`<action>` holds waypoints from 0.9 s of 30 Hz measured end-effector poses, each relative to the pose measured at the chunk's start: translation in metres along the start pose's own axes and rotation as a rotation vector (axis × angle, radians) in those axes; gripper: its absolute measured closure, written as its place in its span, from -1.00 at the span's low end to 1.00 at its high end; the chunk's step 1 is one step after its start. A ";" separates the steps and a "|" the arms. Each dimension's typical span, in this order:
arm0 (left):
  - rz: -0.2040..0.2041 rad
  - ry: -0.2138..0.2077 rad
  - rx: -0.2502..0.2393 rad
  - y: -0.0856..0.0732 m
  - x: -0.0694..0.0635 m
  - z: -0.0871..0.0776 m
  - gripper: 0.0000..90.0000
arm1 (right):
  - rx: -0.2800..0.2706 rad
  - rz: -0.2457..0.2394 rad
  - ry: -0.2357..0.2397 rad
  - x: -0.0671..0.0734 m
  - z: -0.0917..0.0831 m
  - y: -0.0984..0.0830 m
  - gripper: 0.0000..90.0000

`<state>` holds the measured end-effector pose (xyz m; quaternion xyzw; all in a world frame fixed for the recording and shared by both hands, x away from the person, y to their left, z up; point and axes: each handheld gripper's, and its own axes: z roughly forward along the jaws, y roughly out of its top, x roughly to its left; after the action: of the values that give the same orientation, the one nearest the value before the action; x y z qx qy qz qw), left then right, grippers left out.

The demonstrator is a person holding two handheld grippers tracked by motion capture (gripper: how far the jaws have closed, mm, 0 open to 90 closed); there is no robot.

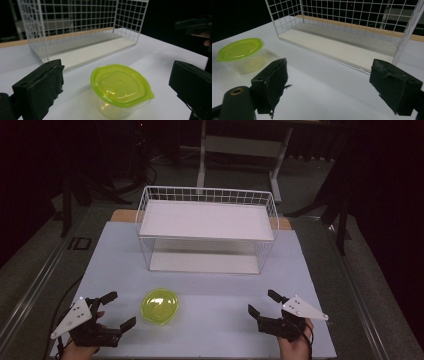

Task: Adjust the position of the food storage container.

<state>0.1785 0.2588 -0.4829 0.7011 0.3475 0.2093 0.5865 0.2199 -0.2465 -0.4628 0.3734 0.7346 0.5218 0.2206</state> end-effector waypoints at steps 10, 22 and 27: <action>-0.016 -0.006 0.044 0.015 -0.009 -0.005 -0.99 | -0.014 -0.002 0.004 0.006 -0.002 0.005 -0.68; -0.044 0.082 0.137 0.019 0.009 0.007 -0.49 | -0.048 0.008 0.009 0.009 -0.005 0.010 -0.68; -0.046 0.121 0.239 0.008 0.017 0.015 0.22 | -0.035 0.011 0.014 0.009 -0.004 0.008 -0.68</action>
<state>0.2024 0.2602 -0.4805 0.7439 0.4207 0.1947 0.4814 0.2143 -0.2400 -0.4530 0.3699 0.7247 0.5384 0.2194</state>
